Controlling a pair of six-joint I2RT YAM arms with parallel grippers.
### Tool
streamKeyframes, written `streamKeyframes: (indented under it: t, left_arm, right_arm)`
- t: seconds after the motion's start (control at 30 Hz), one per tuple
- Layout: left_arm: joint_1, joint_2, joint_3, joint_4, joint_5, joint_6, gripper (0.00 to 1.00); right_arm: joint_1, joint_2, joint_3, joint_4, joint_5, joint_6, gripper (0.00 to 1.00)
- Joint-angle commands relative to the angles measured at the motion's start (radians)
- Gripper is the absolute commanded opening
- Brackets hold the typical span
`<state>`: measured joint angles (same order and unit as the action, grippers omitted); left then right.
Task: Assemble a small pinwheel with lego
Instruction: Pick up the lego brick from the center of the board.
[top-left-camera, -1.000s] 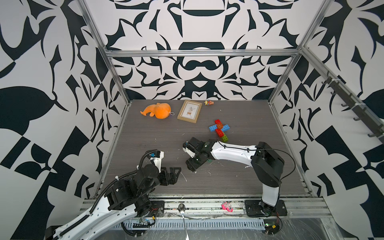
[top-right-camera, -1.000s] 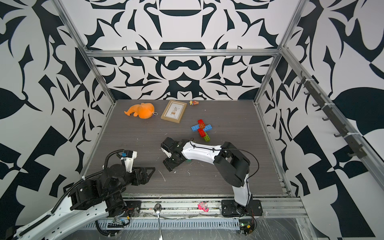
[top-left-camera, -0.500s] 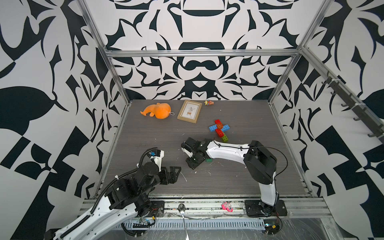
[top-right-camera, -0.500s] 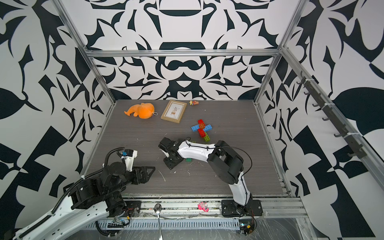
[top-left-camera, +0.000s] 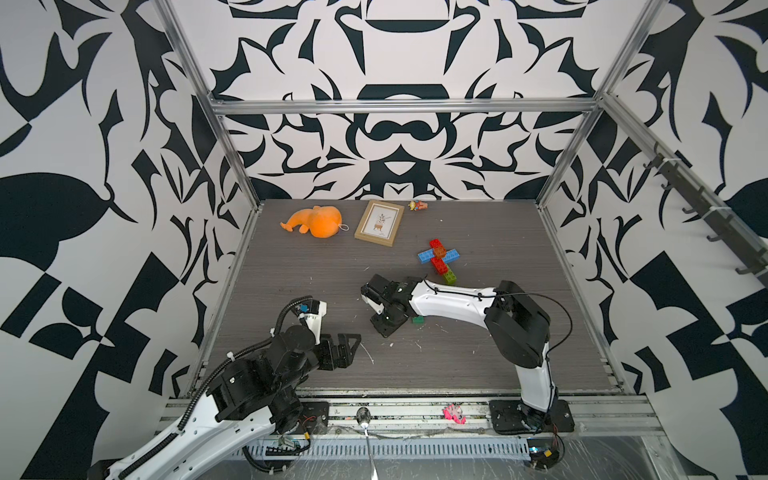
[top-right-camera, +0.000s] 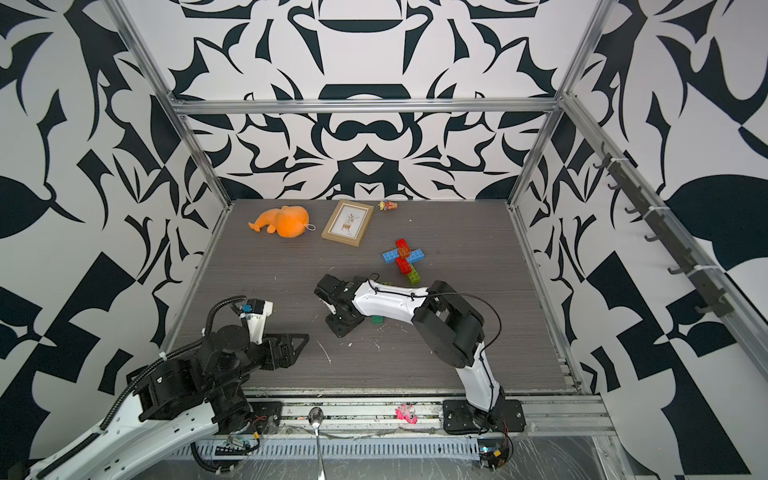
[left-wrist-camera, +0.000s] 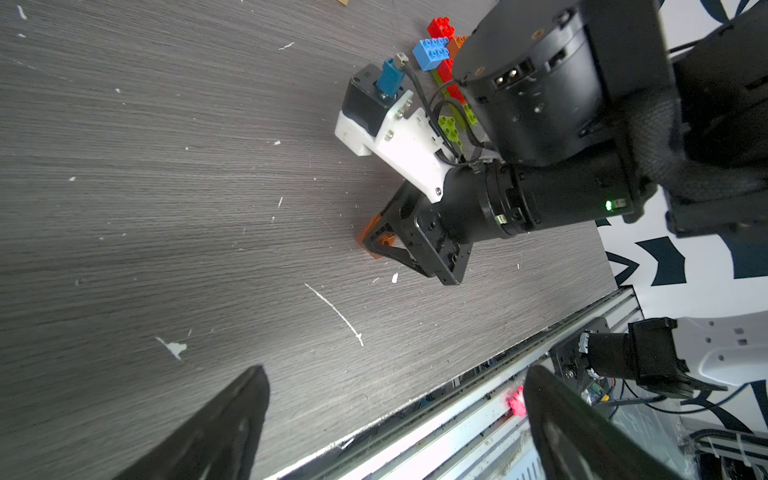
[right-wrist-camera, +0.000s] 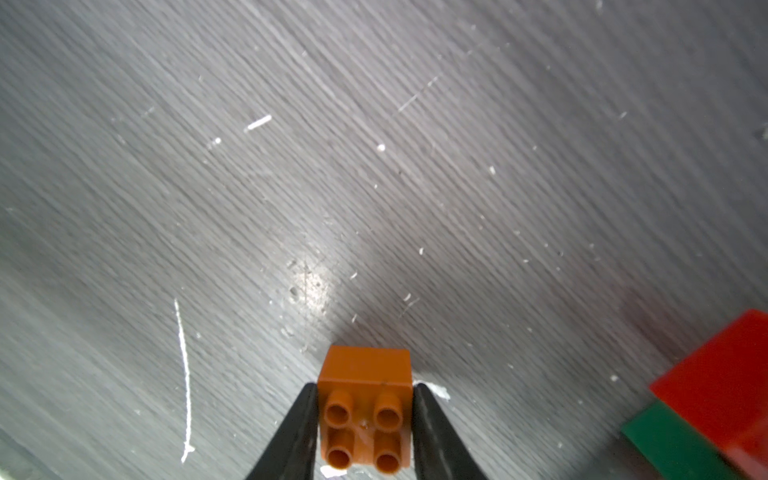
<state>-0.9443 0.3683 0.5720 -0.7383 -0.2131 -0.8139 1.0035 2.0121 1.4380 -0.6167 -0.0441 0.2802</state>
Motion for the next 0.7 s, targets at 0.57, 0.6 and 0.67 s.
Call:
streamKeyframes:
  t: [0.57, 0.6, 0.67]
  left_arm:
    - [0.004, 0.006, 0.016, -0.019, -0.018, 0.001, 1.00]
    - [0.004, 0.008, 0.016, -0.018, -0.017, 0.001, 1.00]
    - [0.003, 0.009, 0.015, -0.016, -0.017, 0.001, 1.00]
  right_arm:
    - [0.015, -0.021, 0.029, -0.040, 0.029, -0.008, 0.42]
    - [0.015, -0.020, 0.028, -0.041, 0.029, -0.007, 0.43]
    - [0.015, -0.021, 0.029, -0.044, 0.033, -0.009, 0.44]
